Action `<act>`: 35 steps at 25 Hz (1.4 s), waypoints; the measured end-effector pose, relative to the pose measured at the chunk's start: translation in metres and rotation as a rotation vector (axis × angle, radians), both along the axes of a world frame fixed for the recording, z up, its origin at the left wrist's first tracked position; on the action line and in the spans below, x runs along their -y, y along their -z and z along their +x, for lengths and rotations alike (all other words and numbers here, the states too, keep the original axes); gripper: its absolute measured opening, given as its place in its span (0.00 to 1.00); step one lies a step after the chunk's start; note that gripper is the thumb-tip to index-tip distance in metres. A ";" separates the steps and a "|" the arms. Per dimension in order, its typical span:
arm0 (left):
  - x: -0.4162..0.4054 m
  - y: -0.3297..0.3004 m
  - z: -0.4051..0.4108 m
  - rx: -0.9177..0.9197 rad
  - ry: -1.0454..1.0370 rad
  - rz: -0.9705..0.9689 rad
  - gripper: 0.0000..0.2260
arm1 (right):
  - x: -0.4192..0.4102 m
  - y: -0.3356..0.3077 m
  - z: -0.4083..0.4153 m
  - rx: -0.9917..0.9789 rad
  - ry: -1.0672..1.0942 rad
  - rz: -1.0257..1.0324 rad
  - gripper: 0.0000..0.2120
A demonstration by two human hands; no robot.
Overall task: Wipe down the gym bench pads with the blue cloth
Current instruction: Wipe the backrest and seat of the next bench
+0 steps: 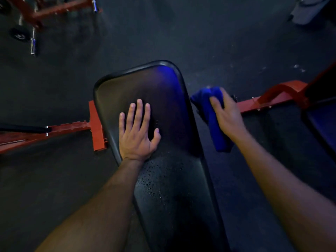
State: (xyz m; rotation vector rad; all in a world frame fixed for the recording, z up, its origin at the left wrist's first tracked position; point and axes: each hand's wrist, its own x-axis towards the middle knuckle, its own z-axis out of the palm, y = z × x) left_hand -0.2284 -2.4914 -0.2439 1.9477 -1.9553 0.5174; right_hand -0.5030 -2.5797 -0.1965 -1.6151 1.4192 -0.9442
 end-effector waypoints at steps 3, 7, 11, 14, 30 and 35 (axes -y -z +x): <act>0.000 0.001 -0.001 0.006 0.007 -0.005 0.33 | -0.065 0.055 -0.004 0.038 0.008 0.163 0.12; -0.001 0.002 0.000 0.007 0.006 -0.001 0.33 | -0.095 0.081 0.022 0.122 -0.017 0.233 0.15; 0.000 0.002 -0.001 0.027 -0.004 -0.003 0.33 | -0.073 0.084 0.029 0.107 -0.047 0.208 0.22; 0.000 0.001 -0.001 0.037 -0.024 0.009 0.33 | -0.113 0.096 0.017 0.173 -0.064 0.153 0.19; -0.002 -0.003 -0.004 0.049 -0.038 0.038 0.33 | -0.086 0.078 0.029 0.121 -0.042 0.171 0.21; -0.002 -0.003 -0.006 0.045 -0.036 0.041 0.33 | -0.166 0.118 -0.011 0.060 -0.066 0.265 0.19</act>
